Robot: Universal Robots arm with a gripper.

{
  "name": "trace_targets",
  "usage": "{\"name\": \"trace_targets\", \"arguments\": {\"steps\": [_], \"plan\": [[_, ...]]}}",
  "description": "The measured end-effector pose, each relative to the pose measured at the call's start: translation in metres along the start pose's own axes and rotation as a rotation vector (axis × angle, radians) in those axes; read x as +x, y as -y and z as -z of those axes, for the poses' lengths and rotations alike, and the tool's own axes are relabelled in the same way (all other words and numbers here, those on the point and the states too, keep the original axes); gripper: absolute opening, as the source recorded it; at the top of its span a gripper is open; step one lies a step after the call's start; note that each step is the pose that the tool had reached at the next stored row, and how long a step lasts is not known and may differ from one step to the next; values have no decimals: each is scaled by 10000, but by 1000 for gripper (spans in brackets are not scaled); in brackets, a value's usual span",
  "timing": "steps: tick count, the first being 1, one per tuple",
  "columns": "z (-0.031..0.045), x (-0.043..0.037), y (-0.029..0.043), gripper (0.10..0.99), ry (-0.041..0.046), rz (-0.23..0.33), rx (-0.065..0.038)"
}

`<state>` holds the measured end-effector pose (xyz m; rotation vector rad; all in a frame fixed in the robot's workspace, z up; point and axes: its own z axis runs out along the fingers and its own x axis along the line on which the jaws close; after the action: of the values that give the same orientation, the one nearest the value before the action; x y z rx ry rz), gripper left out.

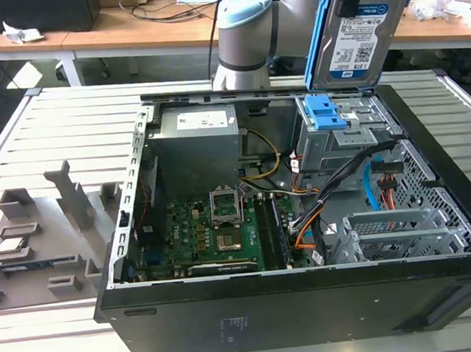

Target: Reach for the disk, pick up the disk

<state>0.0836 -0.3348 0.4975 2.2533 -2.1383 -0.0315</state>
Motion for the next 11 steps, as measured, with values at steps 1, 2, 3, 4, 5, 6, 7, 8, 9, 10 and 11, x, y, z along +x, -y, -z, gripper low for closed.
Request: {"name": "trace_targets", "arguments": {"steps": [1,2,3,4,5,6,7,8,9,10,11], "plan": [[1,2,0,369,-3,0,-1],[2,2,0,369,-4,0,-1],[1,2,0,369,-2,0,0],[1,3,0,369,-2,1,0],[1,3,0,369,-2,0,0],[1,3,0,369,-1,0,0],[1,4,0,369,-1,1,0],[1,5,0,369,-2,0,0],[1,8,0,369,-2,0,-1],[1,12,-1,369,-2,0,0],[1,19,-1,369,-3,1,0]]}}
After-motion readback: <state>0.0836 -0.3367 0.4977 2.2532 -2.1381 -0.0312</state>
